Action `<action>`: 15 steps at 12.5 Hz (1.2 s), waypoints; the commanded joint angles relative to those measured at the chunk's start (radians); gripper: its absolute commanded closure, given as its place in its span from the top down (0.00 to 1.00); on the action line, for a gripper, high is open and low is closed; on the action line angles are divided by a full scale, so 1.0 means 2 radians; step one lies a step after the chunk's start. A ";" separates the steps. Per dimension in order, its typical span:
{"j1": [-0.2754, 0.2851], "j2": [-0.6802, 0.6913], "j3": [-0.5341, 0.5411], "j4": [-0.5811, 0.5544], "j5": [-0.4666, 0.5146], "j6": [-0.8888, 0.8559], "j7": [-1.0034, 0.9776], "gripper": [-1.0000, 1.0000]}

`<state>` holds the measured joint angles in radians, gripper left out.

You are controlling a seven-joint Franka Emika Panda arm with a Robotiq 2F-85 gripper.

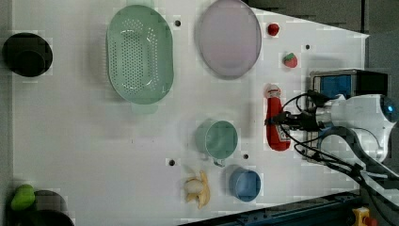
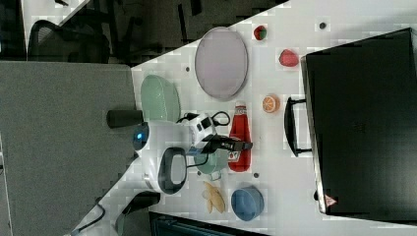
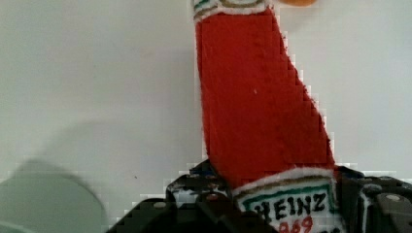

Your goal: Pick ketchup from plate and place it on table.

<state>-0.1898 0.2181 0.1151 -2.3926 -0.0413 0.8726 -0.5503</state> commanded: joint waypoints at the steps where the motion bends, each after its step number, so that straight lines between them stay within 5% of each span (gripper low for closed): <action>1: 0.000 0.009 0.002 0.007 0.001 0.035 -0.015 0.71; 4: 0.000 0.007 0.005 0.010 0.001 0.052 -0.015 1.00; 10: 0.000 -0.106 0.005 0.041 0.001 0.006 0.066 1.00; 15: 0.001 -0.184 0.008 0.143 0.001 -0.228 0.223 1.00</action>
